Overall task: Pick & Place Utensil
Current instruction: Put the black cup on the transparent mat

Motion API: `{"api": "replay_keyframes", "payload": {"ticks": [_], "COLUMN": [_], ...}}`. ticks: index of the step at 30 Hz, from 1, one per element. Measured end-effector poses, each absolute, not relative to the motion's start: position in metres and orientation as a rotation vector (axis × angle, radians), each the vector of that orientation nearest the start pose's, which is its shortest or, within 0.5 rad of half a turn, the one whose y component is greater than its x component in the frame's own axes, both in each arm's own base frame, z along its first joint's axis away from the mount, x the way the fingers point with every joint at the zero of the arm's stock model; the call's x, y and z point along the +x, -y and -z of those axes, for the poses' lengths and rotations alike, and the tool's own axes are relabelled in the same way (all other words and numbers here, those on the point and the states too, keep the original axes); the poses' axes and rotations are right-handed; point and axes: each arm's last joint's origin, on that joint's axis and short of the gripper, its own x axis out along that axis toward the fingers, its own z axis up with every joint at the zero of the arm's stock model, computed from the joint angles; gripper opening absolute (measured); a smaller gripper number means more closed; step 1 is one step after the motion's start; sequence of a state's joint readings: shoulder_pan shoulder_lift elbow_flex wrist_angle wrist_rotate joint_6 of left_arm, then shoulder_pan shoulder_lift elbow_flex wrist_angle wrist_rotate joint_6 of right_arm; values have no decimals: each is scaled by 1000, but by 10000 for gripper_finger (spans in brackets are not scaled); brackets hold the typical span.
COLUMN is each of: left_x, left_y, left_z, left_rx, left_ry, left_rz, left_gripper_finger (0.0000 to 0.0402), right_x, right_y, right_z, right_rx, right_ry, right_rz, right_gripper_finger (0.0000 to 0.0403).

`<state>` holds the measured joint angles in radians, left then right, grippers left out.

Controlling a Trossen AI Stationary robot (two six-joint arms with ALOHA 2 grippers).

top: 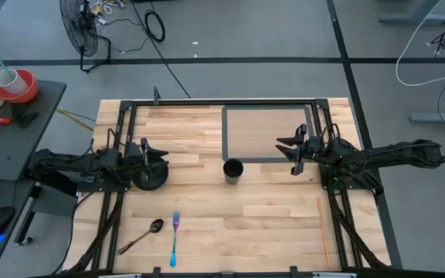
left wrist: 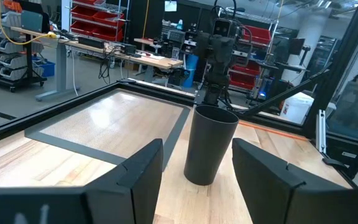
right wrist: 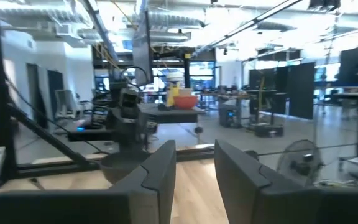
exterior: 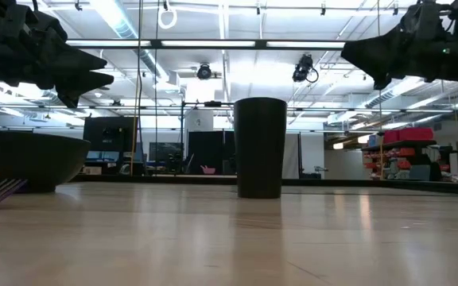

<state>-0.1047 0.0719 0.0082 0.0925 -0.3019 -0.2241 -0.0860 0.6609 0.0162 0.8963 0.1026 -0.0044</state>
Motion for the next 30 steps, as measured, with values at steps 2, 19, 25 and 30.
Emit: {"api": "replay_keyframes", "payload": {"ticks": [2,19,25,30], "left_x": [101,101,101,101], "left_y": [2,2,2,2], "left_z": [-169,-170,-169,-170], "left_rx": [-230,-230,-229,-230], "left_ry": [50,51,50,51], "left_rz": [-193,-193,-193,-193], "left_gripper_finger": [197,197,197,197], "right_x": [136,143,158,168], "right_y": [14,11,4,3], "right_z": [-190,-187,-191,-180], "right_rx": [10,-60,-86,-94], "right_ry": [251,176,122,28], "right_rz": [170,159,70,57], "right_gripper_finger": [114,161,279,373]}}
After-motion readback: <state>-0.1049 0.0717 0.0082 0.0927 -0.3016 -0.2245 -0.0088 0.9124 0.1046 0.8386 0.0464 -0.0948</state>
